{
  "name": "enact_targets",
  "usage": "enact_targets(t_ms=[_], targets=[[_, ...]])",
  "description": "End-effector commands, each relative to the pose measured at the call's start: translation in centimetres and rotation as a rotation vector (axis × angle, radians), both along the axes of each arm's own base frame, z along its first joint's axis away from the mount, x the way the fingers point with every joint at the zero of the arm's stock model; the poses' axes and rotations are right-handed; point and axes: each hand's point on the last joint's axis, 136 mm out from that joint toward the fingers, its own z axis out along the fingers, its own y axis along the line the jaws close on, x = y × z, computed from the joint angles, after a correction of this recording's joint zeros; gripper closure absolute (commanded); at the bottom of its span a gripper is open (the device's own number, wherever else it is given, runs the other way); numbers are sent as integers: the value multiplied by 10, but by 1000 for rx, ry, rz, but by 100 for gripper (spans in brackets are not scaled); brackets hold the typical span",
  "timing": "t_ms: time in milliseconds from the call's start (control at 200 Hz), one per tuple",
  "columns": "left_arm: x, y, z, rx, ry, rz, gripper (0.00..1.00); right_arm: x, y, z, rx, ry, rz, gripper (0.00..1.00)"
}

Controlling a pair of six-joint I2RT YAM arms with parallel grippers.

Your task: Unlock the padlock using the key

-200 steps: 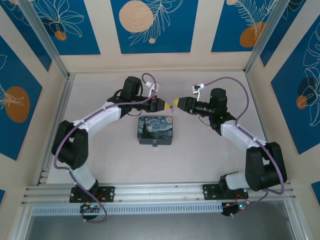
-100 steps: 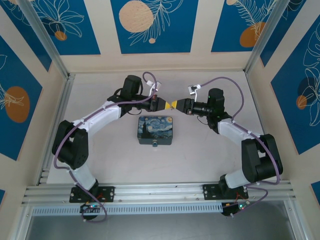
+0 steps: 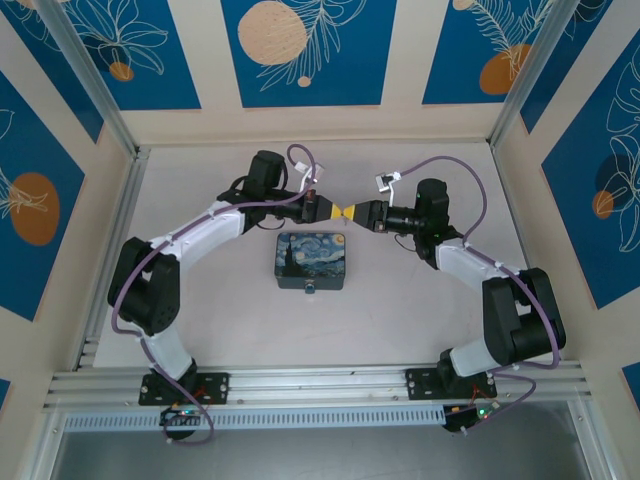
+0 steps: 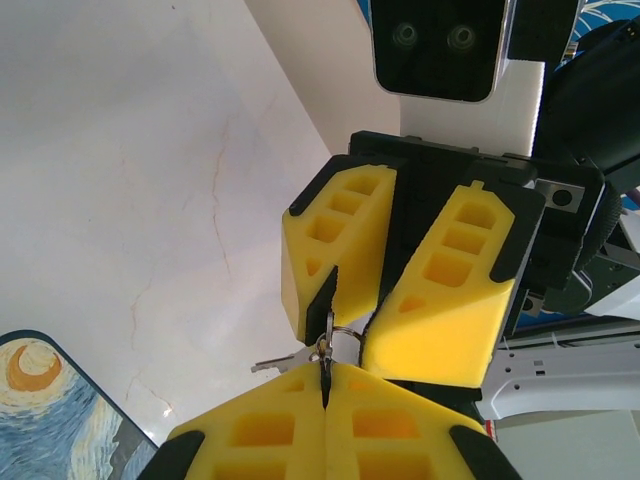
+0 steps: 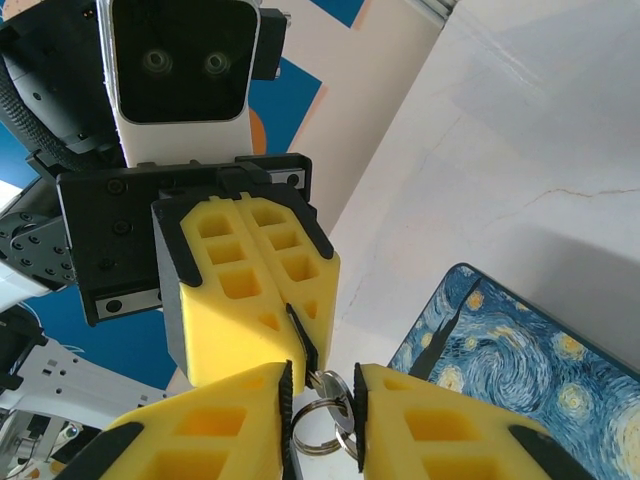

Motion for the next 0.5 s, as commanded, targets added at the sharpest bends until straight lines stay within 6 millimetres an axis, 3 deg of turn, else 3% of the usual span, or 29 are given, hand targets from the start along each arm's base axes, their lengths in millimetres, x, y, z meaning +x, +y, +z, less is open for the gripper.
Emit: enact_targets(t_ms=[0,105,205,495], targets=[[3,-1,11,-25,-24,-24,100,-6,0,-1,8,-7,30,77],[3,-1,11,-24,-25,-23,100,-9,1,-3,8,-2,39,77],[4,-2,12,-27,-25,-25,100,-10,1,-5,6,1,49,67],[4,-2,14,-26,-25,-30,100,-9,1,-6,-2,8,42,73]])
